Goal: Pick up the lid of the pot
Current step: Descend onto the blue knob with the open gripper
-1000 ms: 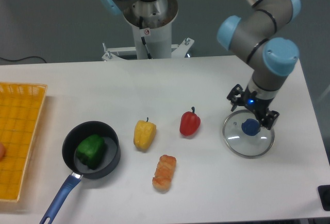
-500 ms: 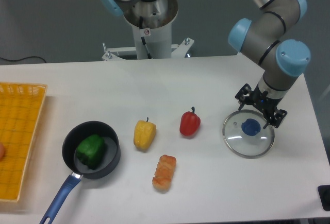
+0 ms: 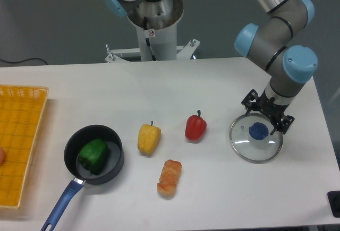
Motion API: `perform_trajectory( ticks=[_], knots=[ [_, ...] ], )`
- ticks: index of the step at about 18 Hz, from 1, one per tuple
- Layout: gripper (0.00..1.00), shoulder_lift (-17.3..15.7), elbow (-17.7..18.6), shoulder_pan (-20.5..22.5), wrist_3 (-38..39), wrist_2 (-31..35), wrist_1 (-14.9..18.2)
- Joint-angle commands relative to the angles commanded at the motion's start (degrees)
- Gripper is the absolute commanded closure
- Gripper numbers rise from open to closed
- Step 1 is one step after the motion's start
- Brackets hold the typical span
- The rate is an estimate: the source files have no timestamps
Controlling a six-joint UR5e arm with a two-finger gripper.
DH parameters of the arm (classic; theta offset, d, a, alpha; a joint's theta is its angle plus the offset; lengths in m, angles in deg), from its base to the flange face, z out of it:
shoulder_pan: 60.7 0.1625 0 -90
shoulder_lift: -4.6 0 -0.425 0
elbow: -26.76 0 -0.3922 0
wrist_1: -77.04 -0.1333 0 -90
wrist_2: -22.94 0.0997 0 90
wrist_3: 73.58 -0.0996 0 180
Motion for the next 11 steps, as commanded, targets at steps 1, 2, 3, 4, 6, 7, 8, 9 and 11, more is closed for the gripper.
perform_trajectory(
  ticks=[1,2,3,4,6,7,8,9,11],
  knots=[
    [0.00,0.09,0.00,0.00,0.18,0.00,0.00],
    [0.00,0.26,0.00,0.00,0.18,0.00,-0.09],
    [0.00,0.44,0.00,0.00,0.27,0.00,-0.18],
    [0.00,0.70,0.00,-0.09,0.35,0.00,-0.35],
    [0.00,1.14,0.09,-0.09,0.36,0.09,-1.14],
    [0.00,1.32,0.09,-0.09,0.27,0.09,-1.41],
    [0.00,1.32,0.09,-0.09,0.35,0.09,-1.76],
    [0.00,1.41,0.09,-0.09,0.36,0.09,-1.85],
    [0.00,1.76,0.09,-0.09,0.36,0.09,-2.02]
  ],
)
